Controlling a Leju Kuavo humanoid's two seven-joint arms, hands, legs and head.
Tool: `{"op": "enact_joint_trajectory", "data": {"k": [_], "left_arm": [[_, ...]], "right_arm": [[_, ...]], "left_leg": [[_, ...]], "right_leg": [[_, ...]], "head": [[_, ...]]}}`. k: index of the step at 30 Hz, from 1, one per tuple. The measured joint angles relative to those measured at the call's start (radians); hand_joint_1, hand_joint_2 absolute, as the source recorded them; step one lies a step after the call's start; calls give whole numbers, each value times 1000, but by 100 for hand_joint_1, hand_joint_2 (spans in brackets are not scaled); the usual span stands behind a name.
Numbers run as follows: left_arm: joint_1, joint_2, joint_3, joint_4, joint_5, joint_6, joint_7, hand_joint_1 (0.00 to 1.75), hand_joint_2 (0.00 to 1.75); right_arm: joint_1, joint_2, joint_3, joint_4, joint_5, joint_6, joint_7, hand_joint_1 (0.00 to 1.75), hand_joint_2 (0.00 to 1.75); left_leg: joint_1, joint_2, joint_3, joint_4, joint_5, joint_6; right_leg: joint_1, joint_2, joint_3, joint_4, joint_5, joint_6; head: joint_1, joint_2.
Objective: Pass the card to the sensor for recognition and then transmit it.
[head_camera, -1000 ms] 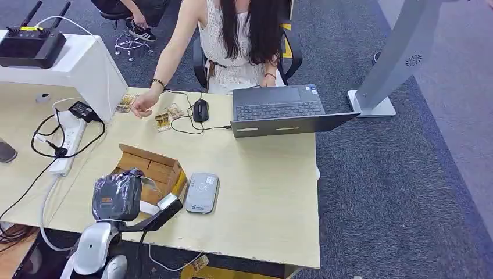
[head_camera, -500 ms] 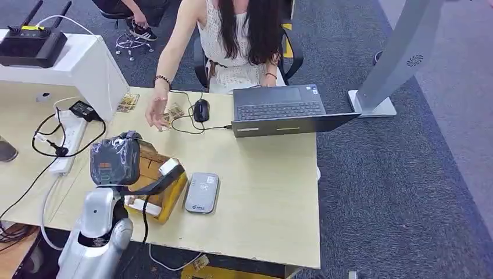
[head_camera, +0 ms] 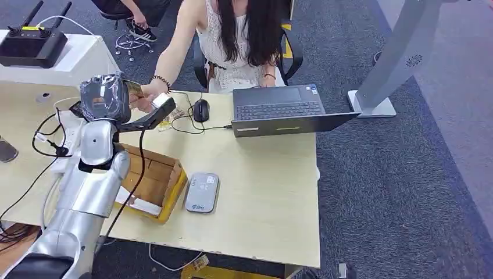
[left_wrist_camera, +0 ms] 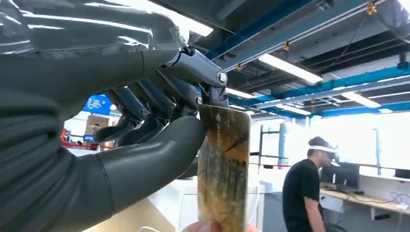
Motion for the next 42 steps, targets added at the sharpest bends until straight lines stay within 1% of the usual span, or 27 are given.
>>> {"op": "enact_joint_trajectory", "data": {"k": [4, 11, 13, 14, 16, 18, 19, 20, 21, 22, 23, 24, 26, 28, 30, 32, 33, 34, 35, 36, 37, 39, 40, 41, 42], "left_arm": [[-24, 9, 0, 43, 5, 3, -14, 0, 175], [-24, 15, 3, 70, 16, 15, -23, 0, 175], [-22, 15, 11, 71, 30, 25, -46, 0, 175], [-16, 15, 14, 69, 51, 35, -68, 0, 175], [19, 16, 24, 35, 109, 51, -128, 0, 175], [80, 16, 40, -39, 205, 53, -208, 0, 175], [116, 18, 51, -81, 269, 38, -257, 0, 175], [176, 26, 67, -141, 375, 0, -332, 0, 175], [259, 37, 91, -230, 523, -45, -412, 0, 175], [357, 47, 121, -317, 704, -91, -488, 0, 175], [436, 55, 161, -391, 863, -128, -554, 0, 175], [507, 60, 192, -452, 972, -161, -602, 0, 175], [623, 68, 279, -551, 1097, -224, -674, 0, 175], [713, 72, 365, -622, 1159, -285, -723, 0, 175], [769, 71, 442, -675, 1157, -329, -742, 0, 175], [809, 66, 509, -711, 1216, -371, -745, 0, 175], [827, 59, 561, -719, 1278, -411, -749, 0, 0], [840, 50, 634, -718, 1333, -457, -750, 0, 0], [843, 41, 709, -700, 1382, -537, -737, 0, 0], [836, 34, 792, -649, 1386, -603, -726, 0, 175], [826, 33, 891, -571, 1360, -638, -723, 0, 175], [805, 41, 1042, -347, 1268, -605, -758, 0, 175], [796, 41, 1094, -220, 1264, -594, -736, 0, 175], [782, 41, 1152, -103, 1273, -584, -689, 0, 175], [772, 30, 1212, 10, 1291, -564, -644, 0, 175]], "right_arm": [[2, 0, 1, 2, -5, 1, -1, 0, 0], [2, 0, 2, 5, -8, 1, -2, 0, 0], [2, 0, 2, 5, -11, 1, -5, 0, 0], [2, 0, 2, 5, -17, 1, -8, 0, 0], [5, 0, 2, 5, -28, 1, -18, 0, 0], [11, 0, 2, 5, -41, 2, -27, 0, 0], [14, 0, 1, 5, -46, 3, -32, 0, 0], [19, -1, -1, 5, -59, 6, -44, 0, 0], [22, -2, -5, 6, -69, 11, -54, 0, 0], [29, -3, -11, 6, -79, 15, -61, 0, 0], [37, -5, -19, 6, -86, 17, -67, 0, 0], [46, -8, -27, 6, -93, 18, -71, 0, 0], [57, -16, -38, 6, -103, 18, -79, 0, 0], [61, -19, -51, 7, -106, 18, -83, 0, 0], [65, -21, -58, 7, -106, 18, -85, 0, 0], [65, -23, -67, 7, -107, 14, -88, 0, 0], [65, -23, -74, 8, -111, 9, -87, 0, 0], [66, -25, -78, 8, -112, -3, -85, 0, 0], [68, -27, -84, 10, -114, -23, -70, 0, 0], [69, -30, -91, 11, -116, -44, -45, 0, 175], [68, -31, -100, 16, -119, -64, -19, 0, 175], [69, -31, -113, 23, -122, -113, 37, 0, 175], [71, -31, -119, 29, -117, -153, 72, 0, 175], [72, -31, -124, 34, -110, -197, 119, 0, 175], [74, -31, -127, 41, -102, -236, 155, 0, 175]], "left_leg": [[0, 0, 0, 0, 0, 0], [0, 0, 0, 0, 0, 0], [0, 0, -1, 0, 0, 0], [0, 0, 0, 0, 0, 0], [0, 1, -1, 0, 0, 0], [0, 1, -1, 0, 0, 0], [0, 1, -1, -1, -1, 0], [-1, 2, 0, -2, -2, 0], [-2, 6, 2, -3, -4, -1], [-2, 13, 5, -3, -7, -1], [-2, 15, 5, -2, -8, -1], [-1, 16, 4, -2, -8, -1], [-1, 15, 3, -3, -10, 1], [-1, 14, 3, -2, -11, 0], [-1, 11, 2, -3, -10, 0], [-1, 10, 2, -3, -10, 0], [-1, 11, 3, -3, -10, 0], [-1, 12, 3, -3, -11, 0], [-1, 11, 3, -3, -11, 0], [-1, 10, 4, -3, -11, 0], [-1, 11, 4, -4, -11, 0], [-1, 14, 6, -4, -12, -1], [-1, 14, 7, -4, -12, -1], [-1, 13, 7, -4, -12, -1], [-1, 12, 7, -4, -12, -1]], "right_leg": [[0, 0, 0, 0, 0, 0], [0, 0, 0, 0, 0, 0], [0, 0, 0, 0, 0, 0], [0, 0, 0, 0, 0, 0], [0, 1, 0, 0, 0, 0], [0, 1, 0, 0, 0, 0], [0, 1, 0, 0, -1, 0], [0, 2, 1, 0, -1, 0], [-2, 7, 1, 0, -1, 0], [-2, 14, 1, 0, -2, 0], [-2, 16, 0, 0, -3, 0], [-2, 16, -1, 0, -4, 0], [-2, 15, -1, 0, -6, 0], [-2, 14, -1, -1, -7, 0], [-1, 11, -1, -1, -7, 0], [-1, 10, 1, 0, -7, 0], [-1, 10, 1, 0, -7, 0], [-1, 11, 1, 0, -7, 0], [-1, 10, 1, -1, -7, 0], [-1, 10, 2, -1, -7, 0], [-1, 10, 2, -1, -8, 0], [-1, 13, 2, -1, -8, 0], [-1, 14, 3, -1, -8, 0], [-1, 13, 3, -1, -8, 0], [-1, 12, 3, -1, -9, -1]], "head": [[0, 0], [0, 0], [0, 0], [0, 0], [0, 0], [0, 0], [0, 0], [3, 0], [4, 0], [0, 0], [-2, 0], [-2, 0], [-2, 0], [-2, 0], [-2, 0], [-2, 0], [-2, 0], [-2, 0], [-1, 0], [-1, 0], [0, 0], [-2, 0], [-5, 0], [-5, 0], [-5, 0]]}}
